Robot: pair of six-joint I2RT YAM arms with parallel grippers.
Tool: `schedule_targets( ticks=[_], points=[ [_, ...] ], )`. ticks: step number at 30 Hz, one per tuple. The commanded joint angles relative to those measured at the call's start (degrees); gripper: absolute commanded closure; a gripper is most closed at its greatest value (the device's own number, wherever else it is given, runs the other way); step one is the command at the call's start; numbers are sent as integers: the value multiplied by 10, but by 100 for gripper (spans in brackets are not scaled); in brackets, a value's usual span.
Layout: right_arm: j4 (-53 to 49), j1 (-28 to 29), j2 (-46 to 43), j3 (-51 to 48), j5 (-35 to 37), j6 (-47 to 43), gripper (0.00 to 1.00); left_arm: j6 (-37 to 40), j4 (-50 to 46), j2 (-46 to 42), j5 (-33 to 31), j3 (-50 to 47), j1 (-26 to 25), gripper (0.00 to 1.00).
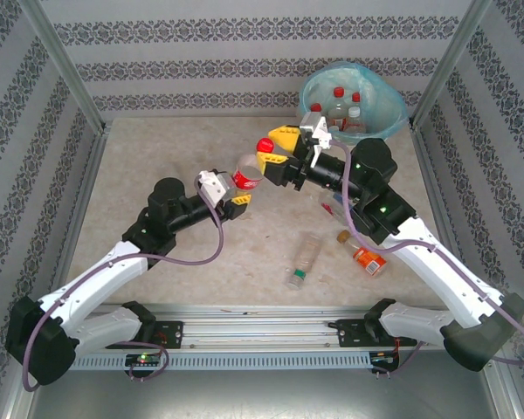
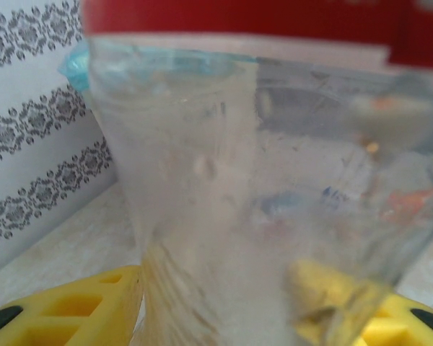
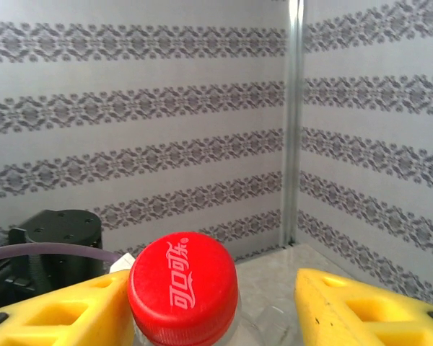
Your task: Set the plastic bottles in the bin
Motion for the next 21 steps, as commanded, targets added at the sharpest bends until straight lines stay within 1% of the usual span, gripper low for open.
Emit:
schedule_targets(
  ticks=[1,3,5,8,9,10,11,12,17,21],
  points=[
    [-5,4,-1,23,-25,-4,47,38,38,-14,11,-6,-9,56],
    [-8,4,-7,20,-24,-2,53,42,35,-16,11,-6,-10,56],
    [-15,4,-10,20,-24,-1,57,47,32,-17,10,-8,-11,56],
    [-26,4,-14,21,-27,-1,60,55,28,-18,10,-8,-12,57],
    [-26,5,-15,21,-29,-1,59,57,27,-17,10,-8,-12,57],
    [-26,4,-16,20,-29,0,57,59,24,-16,10,-7,-12,57],
    [-27,5,-18,20,-28,0,52,61,21,-15,11,-6,-13,57],
    [-26,6,-19,19,-27,0,50,62,19,-14,12,-5,-13,56],
    [-32,5,-18,24,-27,-2,53,63,15,-9,15,-3,-13,56],
    [-33,6,-17,22,-20,-4,49,69,6,-2,19,0,-13,56]
  ],
)
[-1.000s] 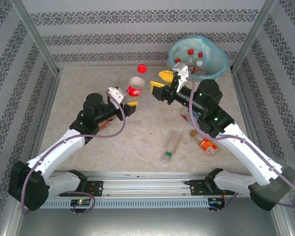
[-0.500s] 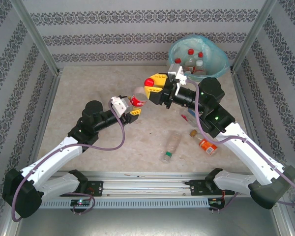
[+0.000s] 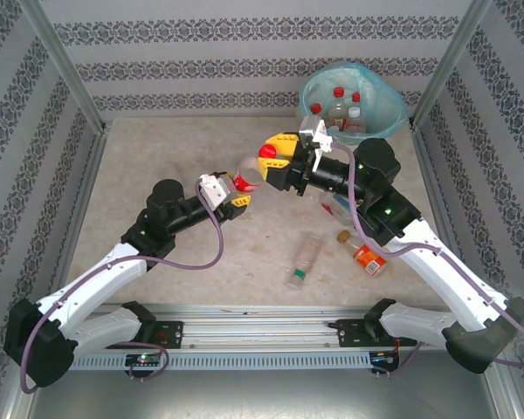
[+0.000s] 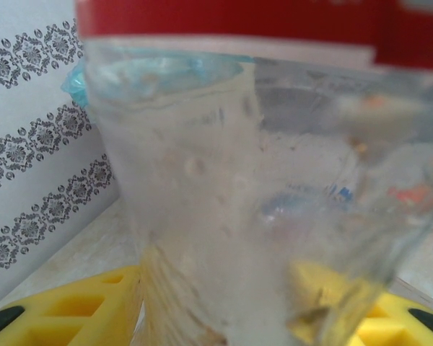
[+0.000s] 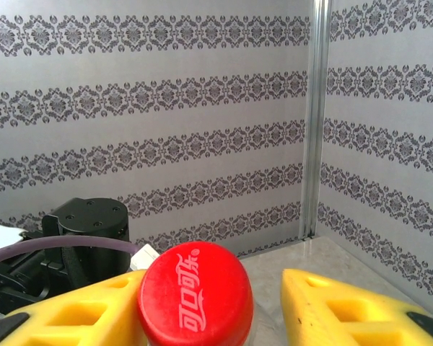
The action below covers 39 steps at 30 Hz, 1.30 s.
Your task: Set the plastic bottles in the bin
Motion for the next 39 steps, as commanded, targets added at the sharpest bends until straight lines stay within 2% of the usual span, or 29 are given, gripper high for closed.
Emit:
schedule_targets(
  ticks=[1,5,12,17,19,22,24,26,29,33,36,39],
  points=[
    [3,3,-5,15,6,-3,49,31,1,3,23,6,-10,56],
    [-6,2,-1,20,5,-5,52,38,-5,3,20,6,-12,57],
    [-7,2,7,24,7,-1,49,43,-7,2,18,7,-14,56],
    [-18,2,12,34,10,2,65,35,5,-3,0,2,-14,53],
    [-27,2,11,39,25,0,75,27,15,-7,-15,0,-14,43],
    [-42,1,10,50,50,-11,92,17,35,-15,-49,-8,-14,12],
    [-64,2,10,70,72,-28,96,15,54,-22,-72,-18,-14,2],
    [-98,2,11,103,109,-55,99,13,76,-32,-98,-28,-14,0],
    [-132,2,19,153,198,-103,100,10,87,-44,-121,-28,-14,0],
    [-136,-3,44,225,362,-181,100,6,77,-44,-136,-10,-14,0],
    [-156,-42,94,299,453,-211,100,8,61,-33,-132,4,-13,0],
    [-192,-109,146,370,472,-196,100,7,40,-19,-118,18,-14,0]
  ],
)
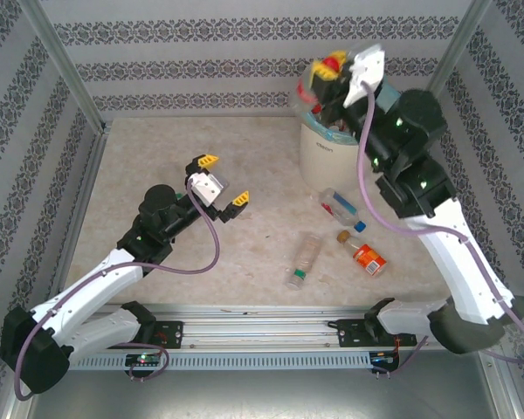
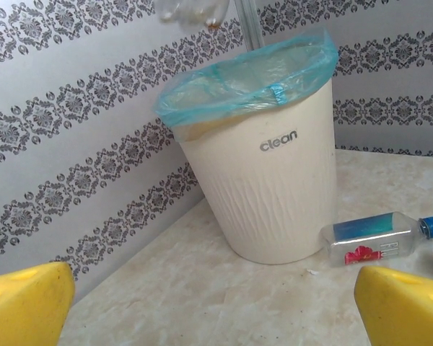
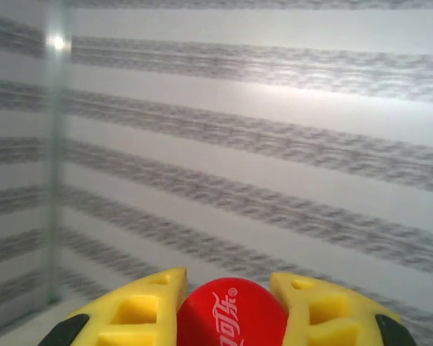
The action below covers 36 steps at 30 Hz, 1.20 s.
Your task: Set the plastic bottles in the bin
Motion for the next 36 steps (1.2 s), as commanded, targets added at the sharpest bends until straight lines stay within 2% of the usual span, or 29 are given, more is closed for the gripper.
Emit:
schedule_targets(
  ticks=[1,6,12,23,36],
  points=[
    [-53,-65,60,62,93,-12,100,-8,-17,14,8,36,-5,0],
    [-100,-120,131,118,102,-1,100,-8,-51,38,28,58,-5,0],
    [-124,-162,197,110,98,1,100,-7,-54,45,25,59,-5,0],
    [-123,-244,252,0,12,95,100,-3,-53,43,23,51,-5,0],
    [-126,-268,318,-67,-11,106,95,3,-57,45,22,50,-6,0]
  ],
)
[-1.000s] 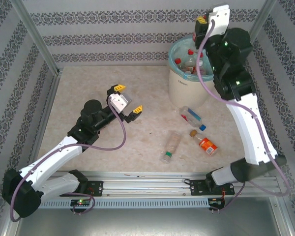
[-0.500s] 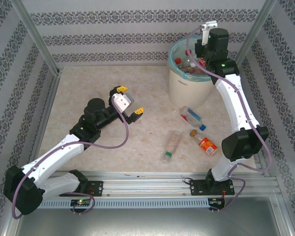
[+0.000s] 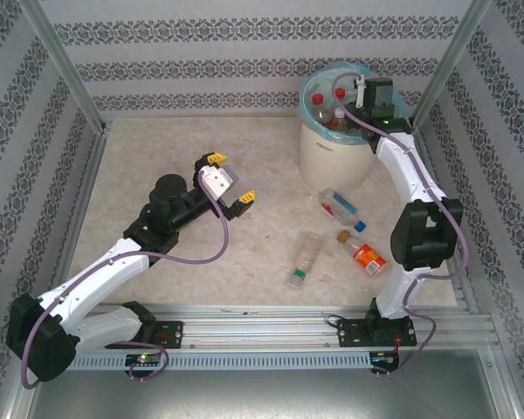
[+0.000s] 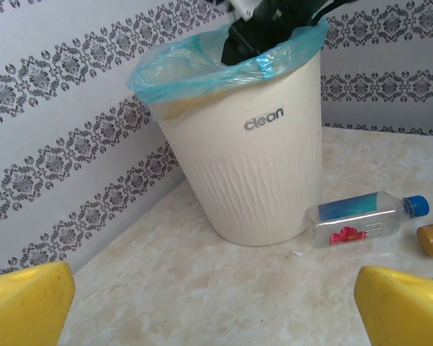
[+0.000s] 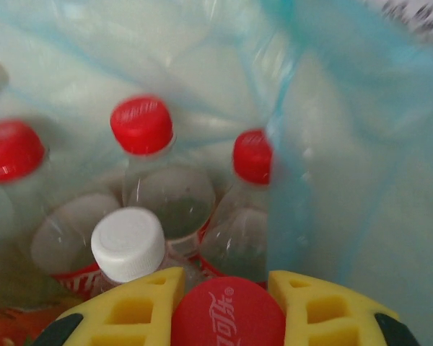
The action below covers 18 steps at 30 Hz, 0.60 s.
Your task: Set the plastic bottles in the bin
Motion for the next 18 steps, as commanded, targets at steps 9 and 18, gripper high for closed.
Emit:
schedule_targets(
  ticks=[9,18],
  points=[
    [-29,-22,38,-8,-34,36,90,6,-8,-3,1,6,-5,0],
    [-50,-5,-38,69,-41,42,55,4,-10,-7,-5,11,-5,0]
  ],
)
